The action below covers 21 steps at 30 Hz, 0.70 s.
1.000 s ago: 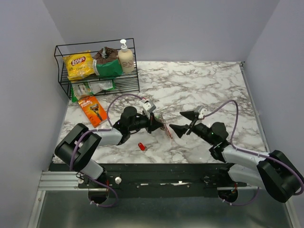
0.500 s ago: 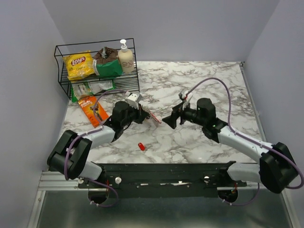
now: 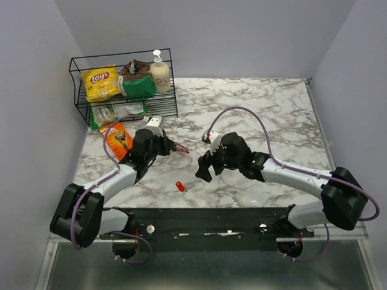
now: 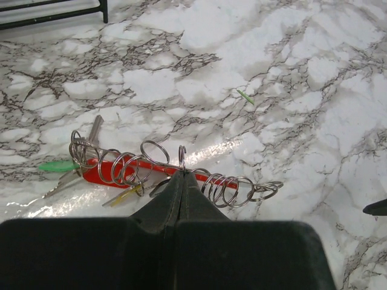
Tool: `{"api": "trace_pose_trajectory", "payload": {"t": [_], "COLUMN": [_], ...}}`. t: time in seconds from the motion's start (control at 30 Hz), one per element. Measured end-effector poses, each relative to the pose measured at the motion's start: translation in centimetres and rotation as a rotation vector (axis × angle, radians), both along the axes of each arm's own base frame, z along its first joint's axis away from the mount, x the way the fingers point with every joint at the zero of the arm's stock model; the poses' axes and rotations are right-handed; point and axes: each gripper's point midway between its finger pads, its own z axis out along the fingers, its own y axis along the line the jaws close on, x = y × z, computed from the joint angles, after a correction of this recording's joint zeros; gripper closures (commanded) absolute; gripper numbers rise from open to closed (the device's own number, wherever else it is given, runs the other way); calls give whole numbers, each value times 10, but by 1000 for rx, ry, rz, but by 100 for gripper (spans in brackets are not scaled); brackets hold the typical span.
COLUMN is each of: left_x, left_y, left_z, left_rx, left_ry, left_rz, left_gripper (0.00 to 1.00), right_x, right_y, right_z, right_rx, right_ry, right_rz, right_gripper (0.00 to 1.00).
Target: Put the keys on the keyring
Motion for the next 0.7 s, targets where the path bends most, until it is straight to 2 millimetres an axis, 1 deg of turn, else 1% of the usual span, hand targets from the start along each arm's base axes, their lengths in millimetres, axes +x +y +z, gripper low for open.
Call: {"api": "trace_pose_trajectory", "payload": {"t": [0.1,0.2,0.23,0.3,0.33,0.43,0.5,0.6,0.63,0.7], "left_x": [-1,-4,-5,-7,-8,-9,-10,-14,-15,-18], "left_y": [4,6,6,7,7,5,3,0,1,1], "left_z": [-2,-7,-9,-11,-13,-15,-17,-19,-19,-19], "left_rx": [-2,-2,-3,-5,-7,-16,-25,-44,-49,-54], "left_ry": [18,54,66,85,96,127,149,170,174,183], "left_rz": [18,28,31,32,34,28,23,18,21,25], "left_gripper": [100,100,100,100,100,100,100,100,100,100], "right_x": [-11,-19,-24,-31,-35,-44,-43,-48,-51,-58], "right_y": [5,19,24,31,34,39,41,45,46,49], "right_z": [-7,-10,-12,-18,-22,-34,-41,-50,-52,-56], "right_rx": [-65,-125,-143,-182,-201,-252,-283,-323,-333,-346], "right_ry": [-17,-55,-66,-85,-90,-89,-90,-98,-100,-102], "right_rz": [22,49,59,72,81,94,90,95,101,119], "right_gripper": [0,0,5,10,15,17,18,21,23,24]}}
